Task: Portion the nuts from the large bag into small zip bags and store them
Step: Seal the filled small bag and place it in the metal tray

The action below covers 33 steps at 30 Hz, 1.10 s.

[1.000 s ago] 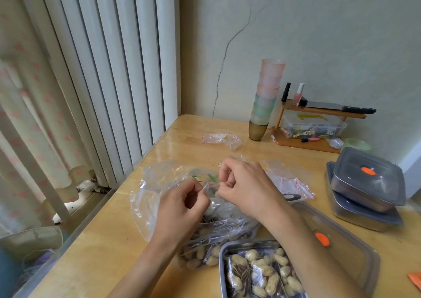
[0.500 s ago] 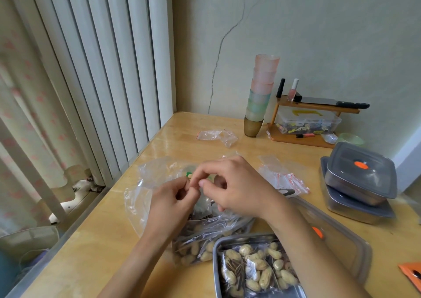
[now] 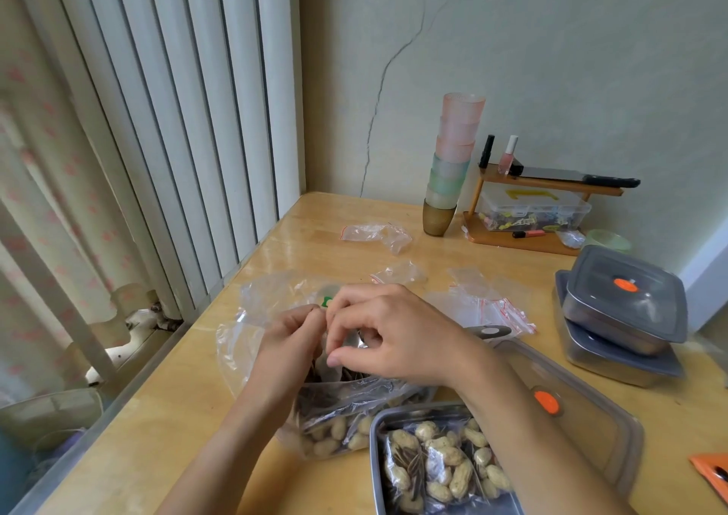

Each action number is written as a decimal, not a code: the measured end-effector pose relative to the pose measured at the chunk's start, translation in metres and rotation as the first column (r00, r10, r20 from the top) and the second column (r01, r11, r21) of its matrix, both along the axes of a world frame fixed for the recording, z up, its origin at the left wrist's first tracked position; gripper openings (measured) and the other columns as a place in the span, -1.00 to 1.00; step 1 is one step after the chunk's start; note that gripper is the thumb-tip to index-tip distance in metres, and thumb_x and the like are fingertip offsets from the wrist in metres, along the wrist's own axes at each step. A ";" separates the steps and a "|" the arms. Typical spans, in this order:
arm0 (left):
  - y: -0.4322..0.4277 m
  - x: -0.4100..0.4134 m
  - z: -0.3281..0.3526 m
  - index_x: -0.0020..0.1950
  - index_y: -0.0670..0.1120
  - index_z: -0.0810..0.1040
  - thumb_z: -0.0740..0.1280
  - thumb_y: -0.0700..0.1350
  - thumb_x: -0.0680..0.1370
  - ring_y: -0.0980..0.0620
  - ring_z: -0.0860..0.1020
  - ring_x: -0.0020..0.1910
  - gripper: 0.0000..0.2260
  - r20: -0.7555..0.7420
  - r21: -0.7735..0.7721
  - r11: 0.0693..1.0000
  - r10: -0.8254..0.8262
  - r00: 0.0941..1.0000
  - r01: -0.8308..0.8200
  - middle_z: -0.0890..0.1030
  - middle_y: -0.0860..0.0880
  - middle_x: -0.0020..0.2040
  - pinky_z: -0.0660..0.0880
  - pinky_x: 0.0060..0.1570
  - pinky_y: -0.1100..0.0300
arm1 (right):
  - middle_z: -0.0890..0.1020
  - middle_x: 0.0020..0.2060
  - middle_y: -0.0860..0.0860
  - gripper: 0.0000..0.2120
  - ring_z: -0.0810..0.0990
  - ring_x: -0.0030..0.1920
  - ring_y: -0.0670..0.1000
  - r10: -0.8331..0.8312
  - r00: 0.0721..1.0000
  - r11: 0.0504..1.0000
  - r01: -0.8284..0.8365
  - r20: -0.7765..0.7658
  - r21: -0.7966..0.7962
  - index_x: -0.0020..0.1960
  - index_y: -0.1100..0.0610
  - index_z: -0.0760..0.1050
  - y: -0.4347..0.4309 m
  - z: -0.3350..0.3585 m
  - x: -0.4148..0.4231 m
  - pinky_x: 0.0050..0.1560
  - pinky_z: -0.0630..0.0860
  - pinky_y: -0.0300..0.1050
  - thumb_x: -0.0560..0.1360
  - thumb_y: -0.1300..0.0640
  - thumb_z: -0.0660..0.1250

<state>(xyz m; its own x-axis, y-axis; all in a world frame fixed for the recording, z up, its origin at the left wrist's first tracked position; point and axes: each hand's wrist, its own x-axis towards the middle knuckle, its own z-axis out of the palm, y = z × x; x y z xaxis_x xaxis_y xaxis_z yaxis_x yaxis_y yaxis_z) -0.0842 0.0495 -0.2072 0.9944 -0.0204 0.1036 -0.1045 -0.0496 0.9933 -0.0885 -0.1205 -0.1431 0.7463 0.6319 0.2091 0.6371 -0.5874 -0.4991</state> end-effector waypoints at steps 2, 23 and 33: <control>0.000 0.000 0.000 -0.27 -0.35 0.40 0.25 -0.07 0.43 -0.02 0.26 -0.36 -0.69 -0.019 -0.004 1.000 -0.021 1.000 0.021 0.34 -0.16 -0.37 0.23 -0.35 0.11 | 0.61 -0.08 -0.17 -0.96 0.49 -0.25 -0.11 0.014 1.000 1.000 -0.014 -0.020 -0.015 -0.12 0.02 0.68 -0.001 0.002 -0.001 -0.19 0.39 -0.28 0.51 0.10 0.51; -0.006 -0.008 -0.015 0.52 0.18 0.18 0.44 0.12 0.47 0.16 0.45 0.36 -0.31 0.272 0.444 0.886 -0.275 0.922 0.133 0.46 0.22 0.32 0.42 0.29 0.17 | 0.56 -0.43 -0.33 -0.82 0.52 -0.35 -0.28 -0.206 0.956 0.978 0.205 -0.210 -0.027 -0.11 0.03 0.68 -0.012 0.005 0.001 -0.15 0.34 -0.33 0.61 -0.01 0.40; -0.008 -0.007 -0.008 0.12 -0.05 0.51 0.53 0.04 0.48 0.06 0.63 0.04 -0.67 0.344 0.321 0.944 -0.192 0.919 0.077 0.65 0.13 0.01 0.50 -0.06 0.31 | 0.70 -0.19 0.01 -0.81 0.61 -0.47 -0.07 -0.159 0.960 0.986 0.168 -0.233 0.019 0.20 -0.19 0.61 -0.015 0.006 0.001 -0.35 0.59 -0.17 0.60 -0.13 0.40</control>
